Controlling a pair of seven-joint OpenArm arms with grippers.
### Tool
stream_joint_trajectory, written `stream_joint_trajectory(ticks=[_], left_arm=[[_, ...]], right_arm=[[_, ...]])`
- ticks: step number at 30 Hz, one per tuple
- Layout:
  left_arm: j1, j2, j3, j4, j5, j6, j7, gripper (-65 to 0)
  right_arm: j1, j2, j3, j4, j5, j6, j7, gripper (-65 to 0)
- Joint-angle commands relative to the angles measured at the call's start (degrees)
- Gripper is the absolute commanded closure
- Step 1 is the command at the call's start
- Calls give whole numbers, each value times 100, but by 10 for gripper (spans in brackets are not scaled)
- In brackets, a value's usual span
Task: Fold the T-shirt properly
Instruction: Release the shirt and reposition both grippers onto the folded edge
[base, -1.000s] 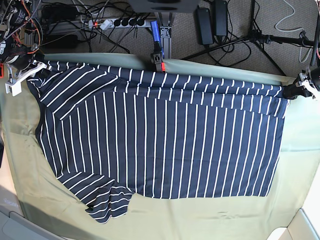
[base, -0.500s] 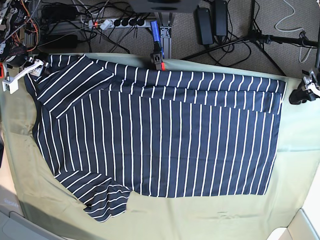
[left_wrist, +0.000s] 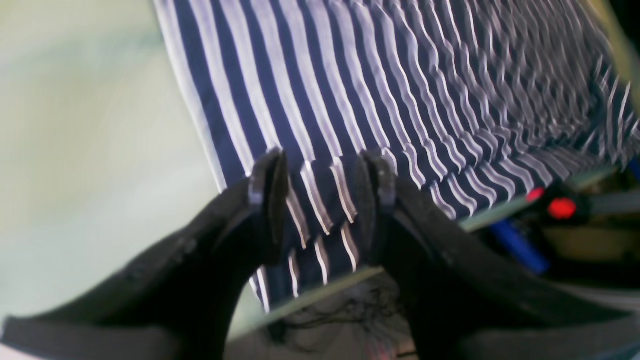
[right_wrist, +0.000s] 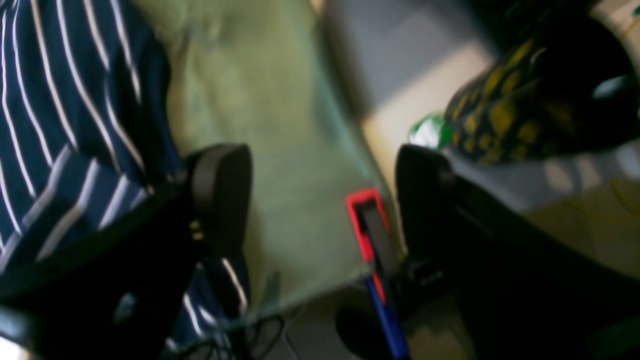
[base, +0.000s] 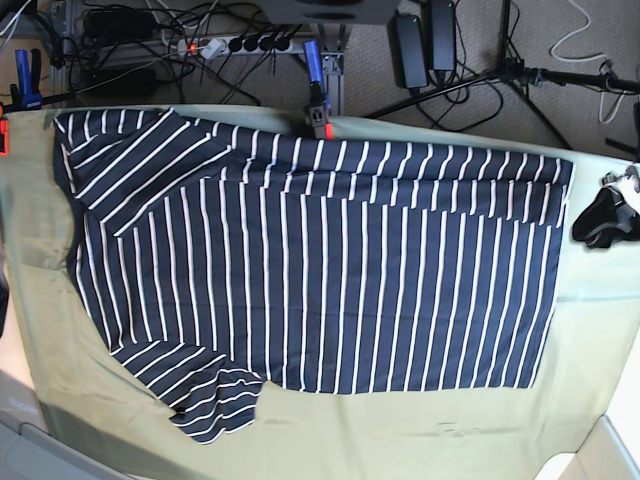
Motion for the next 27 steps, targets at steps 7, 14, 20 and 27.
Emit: stream_joint_trajectory(ticks=[7,14,20,27], left_arm=[[2,-284,-70,1257,334,-73,-341,-258],[4,-286,-70,1266,339,-73,-339,-258],[4,-284,-70,1263,315,-73,-341,-258],[2,-282,-70,1263,205,-73,-341,-258]], right_arm=[[1353,249,-896,-1049,-216,162,297,-441],[3206,243,-1961,-2966,-278,122,855,-441],[4376,225,-3355,-4461,-1029,-105,1513,-441],[4701,216,-4111,-5528,-1123,-236,1685,-440]])
